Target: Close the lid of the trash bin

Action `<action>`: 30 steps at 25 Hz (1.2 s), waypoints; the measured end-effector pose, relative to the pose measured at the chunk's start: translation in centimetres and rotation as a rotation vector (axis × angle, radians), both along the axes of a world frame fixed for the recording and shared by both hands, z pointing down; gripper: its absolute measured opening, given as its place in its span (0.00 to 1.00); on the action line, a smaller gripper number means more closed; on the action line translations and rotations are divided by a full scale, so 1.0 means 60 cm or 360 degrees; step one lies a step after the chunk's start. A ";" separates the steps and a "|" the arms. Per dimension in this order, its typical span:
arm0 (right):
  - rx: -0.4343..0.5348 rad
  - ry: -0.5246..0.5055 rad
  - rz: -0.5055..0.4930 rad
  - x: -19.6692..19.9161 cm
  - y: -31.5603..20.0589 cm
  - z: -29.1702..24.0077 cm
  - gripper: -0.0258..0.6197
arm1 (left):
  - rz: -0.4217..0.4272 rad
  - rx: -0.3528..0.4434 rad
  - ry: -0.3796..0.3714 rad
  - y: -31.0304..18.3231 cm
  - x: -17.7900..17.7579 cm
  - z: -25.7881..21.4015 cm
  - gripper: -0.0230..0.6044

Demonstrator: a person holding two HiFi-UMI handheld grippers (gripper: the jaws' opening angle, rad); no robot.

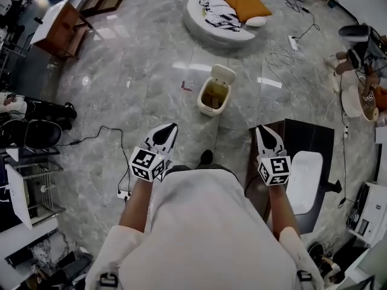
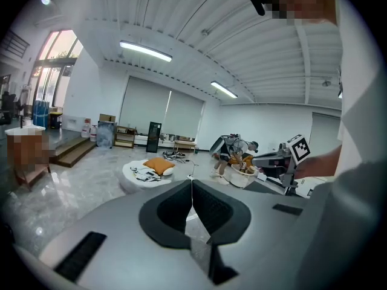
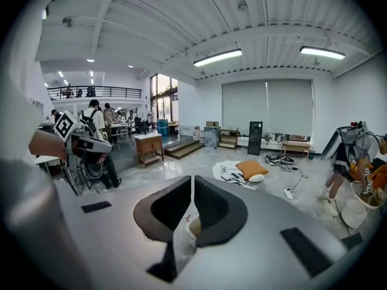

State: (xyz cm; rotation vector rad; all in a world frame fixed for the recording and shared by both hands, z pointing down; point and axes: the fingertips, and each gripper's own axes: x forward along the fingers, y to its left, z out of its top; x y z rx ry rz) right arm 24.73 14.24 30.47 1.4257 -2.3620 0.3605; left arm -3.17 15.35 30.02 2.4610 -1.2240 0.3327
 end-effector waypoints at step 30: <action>-0.0129 0.0088 0.0040 -0.059 -0.158 0.046 0.10 | 0.0132 -0.0074 -0.0053 -0.208 -0.040 0.042 0.07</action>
